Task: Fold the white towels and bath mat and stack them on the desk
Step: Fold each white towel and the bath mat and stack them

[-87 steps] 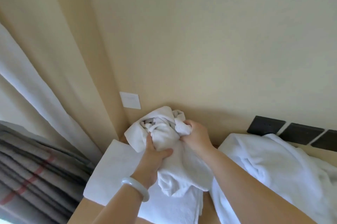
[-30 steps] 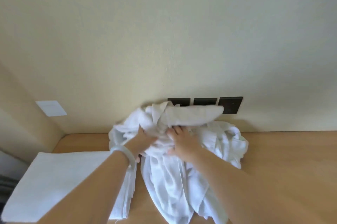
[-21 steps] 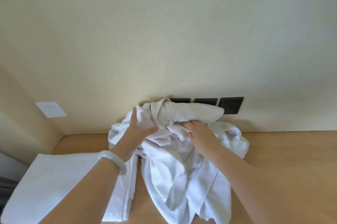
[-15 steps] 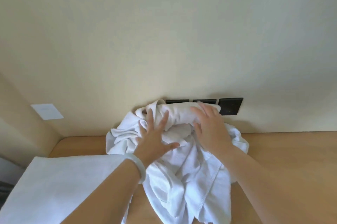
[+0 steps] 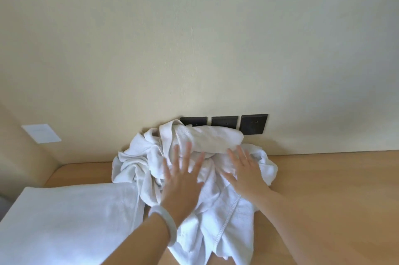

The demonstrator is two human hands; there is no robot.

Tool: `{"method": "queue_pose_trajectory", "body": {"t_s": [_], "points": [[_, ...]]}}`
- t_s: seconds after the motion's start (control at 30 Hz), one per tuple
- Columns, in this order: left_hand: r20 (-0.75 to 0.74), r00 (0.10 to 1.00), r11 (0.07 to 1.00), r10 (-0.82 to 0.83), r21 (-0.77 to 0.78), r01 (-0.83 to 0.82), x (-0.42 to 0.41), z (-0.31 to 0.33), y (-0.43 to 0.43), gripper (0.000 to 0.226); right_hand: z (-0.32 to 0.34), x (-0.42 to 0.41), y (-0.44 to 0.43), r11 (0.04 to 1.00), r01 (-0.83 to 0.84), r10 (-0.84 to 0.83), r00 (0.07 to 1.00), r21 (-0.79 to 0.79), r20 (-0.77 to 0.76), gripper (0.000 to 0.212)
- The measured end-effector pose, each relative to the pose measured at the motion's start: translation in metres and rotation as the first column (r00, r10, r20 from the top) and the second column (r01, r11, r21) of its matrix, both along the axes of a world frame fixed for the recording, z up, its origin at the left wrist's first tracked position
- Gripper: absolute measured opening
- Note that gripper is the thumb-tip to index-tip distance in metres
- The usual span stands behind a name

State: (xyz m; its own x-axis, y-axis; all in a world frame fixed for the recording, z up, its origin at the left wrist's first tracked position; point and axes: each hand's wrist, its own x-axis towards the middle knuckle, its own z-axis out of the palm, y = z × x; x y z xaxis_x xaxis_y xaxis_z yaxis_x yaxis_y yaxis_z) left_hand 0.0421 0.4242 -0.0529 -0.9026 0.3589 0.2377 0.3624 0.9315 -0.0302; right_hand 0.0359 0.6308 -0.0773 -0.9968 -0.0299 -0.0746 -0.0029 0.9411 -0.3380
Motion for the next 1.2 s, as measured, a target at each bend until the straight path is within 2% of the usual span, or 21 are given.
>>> {"method": "queue_pose_trajectory", "body": {"t_s": [0.07,0.17,0.27,0.33,0.37,0.47,0.6,0.67,0.73,0.77,0.83,0.87,0.93,1.0,1.07,1.13,1.2], "points": [[0.014,0.988,0.986,-0.153,-0.067,0.154,0.027,-0.019,0.015,0.093,-0.003,0.021,0.009,0.996,0.022,-0.028,0.997,0.083,0.077,0.076],[0.176,0.965,0.977,-0.195,-0.055,0.207,0.050,-0.037,0.038,0.103,0.008,0.042,0.016,0.992,0.038,-0.052,0.992,0.121,0.114,0.076],[0.289,0.934,0.962,-0.209,-0.109,0.249,0.052,-0.036,0.055,0.087,0.024,0.057,0.022,0.982,0.047,-0.068,0.991,0.181,0.111,0.075],[0.367,0.917,0.957,-0.159,-0.172,0.235,0.052,-0.040,0.061,0.079,0.034,0.067,0.025,0.974,0.038,-0.065,0.991,0.224,0.115,0.085],[0.379,0.916,0.954,-0.136,-0.199,0.224,0.051,-0.043,0.064,0.081,0.036,0.071,0.027,0.973,0.040,-0.068,0.991,0.229,0.115,0.089],[0.368,0.927,0.961,-0.079,-0.221,0.169,0.052,-0.052,0.068,0.080,0.042,0.076,0.034,0.975,0.028,-0.059,0.989,0.221,0.133,0.082],[0.293,0.956,0.966,-0.021,-0.240,0.094,0.051,-0.033,0.072,0.050,0.036,0.074,0.039,0.979,-0.064,0.037,0.989,0.194,0.140,0.095],[0.281,0.959,0.975,0.031,-0.221,0.033,0.047,-0.013,0.080,0.039,0.035,0.071,0.042,0.983,-0.123,0.101,0.983,0.139,0.153,0.078],[0.295,0.951,0.995,0.098,-0.055,-0.085,0.040,0.013,0.089,0.030,0.037,0.070,0.047,0.987,-0.158,0.154,0.977,0.023,0.145,0.072],[0.299,0.949,0.983,0.103,0.115,-0.143,0.038,0.028,0.094,0.022,0.038,0.069,0.052,0.985,-0.166,0.170,0.976,-0.040,0.134,0.073],[0.291,0.954,0.884,0.075,0.423,-0.198,0.036,0.064,0.105,0.011,0.046,0.068,0.061,0.969,-0.171,0.189,0.978,-0.180,0.086,0.074],[0.265,0.961,0.834,0.077,0.510,-0.208,0.036,0.083,0.111,0.011,0.054,0.067,0.066,0.953,-0.173,0.191,0.981,-0.249,0.047,0.074],[0.241,0.965,0.748,0.099,0.621,-0.232,0.036,0.120,0.123,0.015,0.072,0.063,0.077,0.906,-0.134,0.157,0.987,-0.401,0.025,0.076],[0.240,0.961,0.673,0.139,0.688,-0.270,0.034,0.154,0.136,0.017,0.093,0.058,0.089,0.801,-0.051,0.144,0.984,-0.596,0.109,0.085],[0.238,0.958,0.613,0.160,0.737,-0.286,0.035,0.182,0.150,0.018,0.115,0.058,0.098,0.632,0.012,0.240,0.948,-0.775,0.210,0.100],[0.240,0.960,0.568,0.144,0.775,-0.279,0.037,0.207,0.167,0.018,0.139,0.063,0.102,0.537,-0.009,0.357,0.908,-0.843,0.218,0.109],[0.262,0.963,0.459,0.068,0.848,-0.263,0.037,0.234,0.191,0.018,0.165,0.063,0.104,0.527,-0.073,0.336,0.933,-0.847,0.129,0.089]]}}
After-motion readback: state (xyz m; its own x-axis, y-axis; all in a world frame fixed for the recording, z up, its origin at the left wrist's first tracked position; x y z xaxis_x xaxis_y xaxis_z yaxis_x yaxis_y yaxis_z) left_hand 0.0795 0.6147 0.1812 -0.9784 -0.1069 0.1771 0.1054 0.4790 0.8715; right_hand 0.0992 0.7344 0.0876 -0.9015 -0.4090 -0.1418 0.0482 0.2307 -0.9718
